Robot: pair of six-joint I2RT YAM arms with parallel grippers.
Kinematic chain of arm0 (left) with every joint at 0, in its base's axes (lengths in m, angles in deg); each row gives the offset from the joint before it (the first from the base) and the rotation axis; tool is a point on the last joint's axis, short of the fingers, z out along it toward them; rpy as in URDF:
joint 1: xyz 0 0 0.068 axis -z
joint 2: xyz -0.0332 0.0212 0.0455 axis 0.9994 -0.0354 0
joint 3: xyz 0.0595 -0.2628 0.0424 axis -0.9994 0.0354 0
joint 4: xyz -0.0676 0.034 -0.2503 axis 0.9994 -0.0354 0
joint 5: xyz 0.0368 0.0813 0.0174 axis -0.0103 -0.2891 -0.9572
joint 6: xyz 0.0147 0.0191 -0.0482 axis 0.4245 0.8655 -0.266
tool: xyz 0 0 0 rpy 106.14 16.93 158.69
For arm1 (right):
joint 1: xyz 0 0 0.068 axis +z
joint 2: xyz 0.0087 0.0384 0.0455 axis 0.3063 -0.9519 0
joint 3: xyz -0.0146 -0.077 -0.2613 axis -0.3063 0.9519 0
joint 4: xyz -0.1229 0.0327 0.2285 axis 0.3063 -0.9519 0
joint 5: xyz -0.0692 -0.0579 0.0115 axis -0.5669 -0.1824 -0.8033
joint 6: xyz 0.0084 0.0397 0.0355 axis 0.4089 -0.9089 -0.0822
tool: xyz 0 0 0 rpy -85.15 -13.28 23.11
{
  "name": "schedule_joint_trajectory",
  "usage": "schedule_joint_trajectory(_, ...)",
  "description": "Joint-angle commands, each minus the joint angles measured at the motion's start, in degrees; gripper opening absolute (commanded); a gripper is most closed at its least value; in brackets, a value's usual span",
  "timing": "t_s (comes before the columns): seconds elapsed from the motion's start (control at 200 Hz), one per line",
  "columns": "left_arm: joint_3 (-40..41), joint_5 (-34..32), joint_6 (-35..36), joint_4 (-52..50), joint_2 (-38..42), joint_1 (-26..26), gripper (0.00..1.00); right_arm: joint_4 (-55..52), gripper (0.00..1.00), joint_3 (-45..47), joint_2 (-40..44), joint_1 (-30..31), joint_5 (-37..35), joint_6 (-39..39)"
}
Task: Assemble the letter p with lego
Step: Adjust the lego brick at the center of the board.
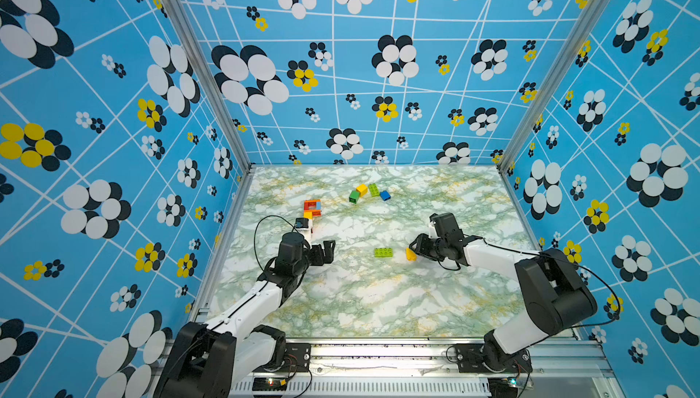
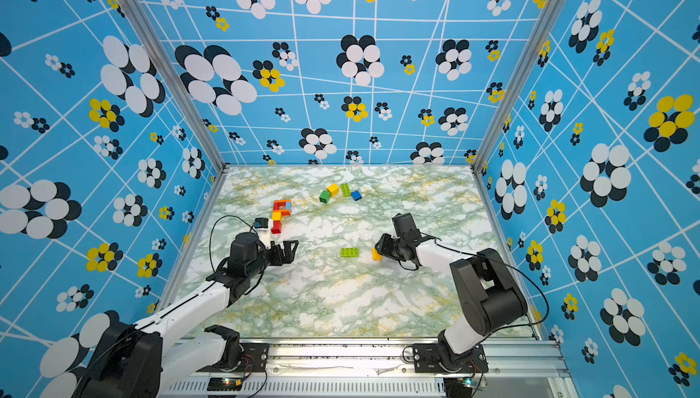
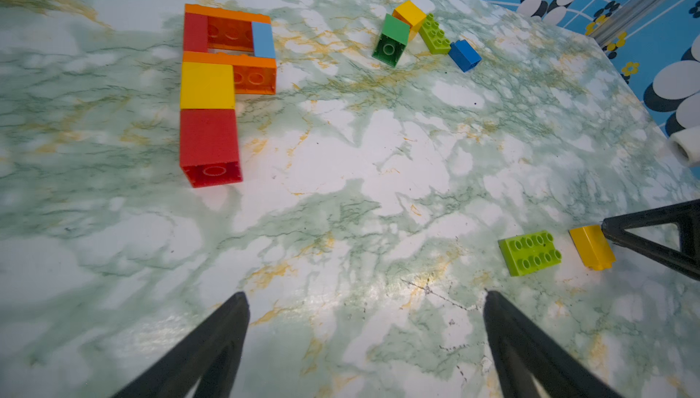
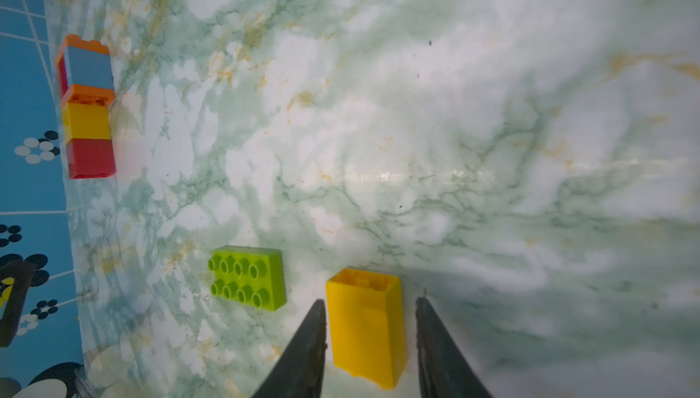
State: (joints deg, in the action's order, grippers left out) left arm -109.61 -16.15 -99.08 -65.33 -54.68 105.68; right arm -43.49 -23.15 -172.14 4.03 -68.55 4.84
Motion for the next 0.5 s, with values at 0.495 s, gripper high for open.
schedule_joint_trajectory(0.495, -2.86, -4.04, 1.01, -1.82, -1.62, 3.64, 0.97, 4.91, 0.49, 2.27, -2.59, 6.41, 3.84, -4.24)
